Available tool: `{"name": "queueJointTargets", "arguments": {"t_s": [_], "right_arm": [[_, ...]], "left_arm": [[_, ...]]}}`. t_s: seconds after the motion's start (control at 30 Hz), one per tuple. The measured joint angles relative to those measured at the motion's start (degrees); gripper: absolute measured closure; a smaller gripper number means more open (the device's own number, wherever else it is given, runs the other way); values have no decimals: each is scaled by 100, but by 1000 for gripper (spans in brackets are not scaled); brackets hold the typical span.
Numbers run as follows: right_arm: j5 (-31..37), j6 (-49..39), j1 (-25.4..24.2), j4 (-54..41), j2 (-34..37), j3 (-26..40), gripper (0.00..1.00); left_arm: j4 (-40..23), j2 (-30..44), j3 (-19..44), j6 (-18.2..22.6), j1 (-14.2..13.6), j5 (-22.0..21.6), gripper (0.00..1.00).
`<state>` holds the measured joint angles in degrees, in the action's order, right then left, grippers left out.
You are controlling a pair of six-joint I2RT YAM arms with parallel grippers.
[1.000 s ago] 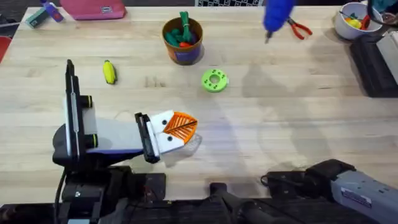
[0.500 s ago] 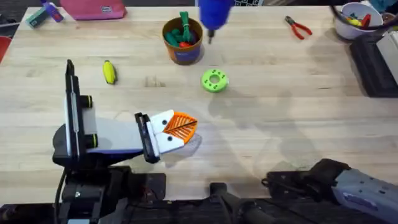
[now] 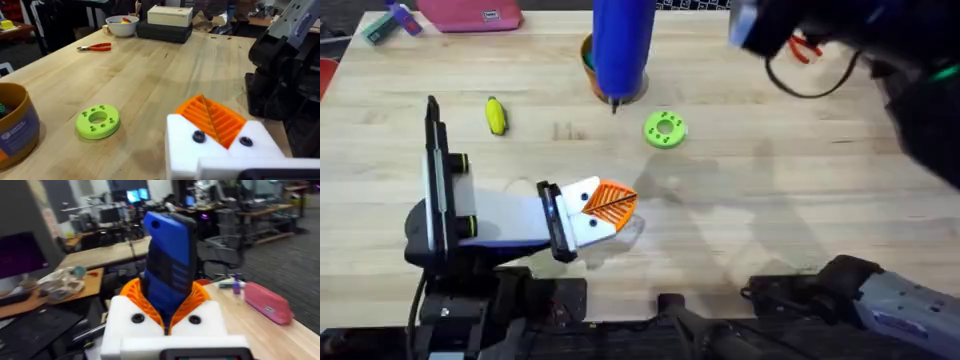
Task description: Pick up the gripper from the table and insert it into the empty holder that is missing its gripper. Then pick up a screw, insert it into the mounting hole, and use the screwdriver to tighten it. Finally, clean up the table by picking up the vegetable and placing it into the bucket.
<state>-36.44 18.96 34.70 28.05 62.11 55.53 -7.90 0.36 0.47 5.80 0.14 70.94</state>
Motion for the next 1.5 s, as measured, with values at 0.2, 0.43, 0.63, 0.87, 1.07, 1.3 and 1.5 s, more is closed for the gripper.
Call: {"name": "queueJointTargets", "arguments": {"t_s": [0.2, 0.43, 0.63, 0.87, 1.07, 1.3, 1.5], "right_arm": [[-921, 178, 0, 755, 0, -502, 976], [-1634, 99, 230, 822, 0, -738, 976], [-1810, -186, 559, 1040, 87, -761, 976], [-1853, -292, 773, 1722, 712, -761, 976], [-1895, -349, 855, 1990, 1058, -763, 976], [-1963, -554, 982, 2171, 1254, -763, 976], [-2005, -791, 1127, 2164, 1464, -763, 976]], "left_arm": [[0, 0, 1, -98, 0, 0, 984], [2, 0, 0, -199, 0, -2, 984], [2, 0, 2, -201, 0, -2, 984], [2, 0, 2, -202, 0, -2, 984], [2, 0, 2, -203, 0, -2, 984], [2, 0, 0, -203, 0, -2, 984], [2, 0, 0, -203, 0, -2, 984]]}}
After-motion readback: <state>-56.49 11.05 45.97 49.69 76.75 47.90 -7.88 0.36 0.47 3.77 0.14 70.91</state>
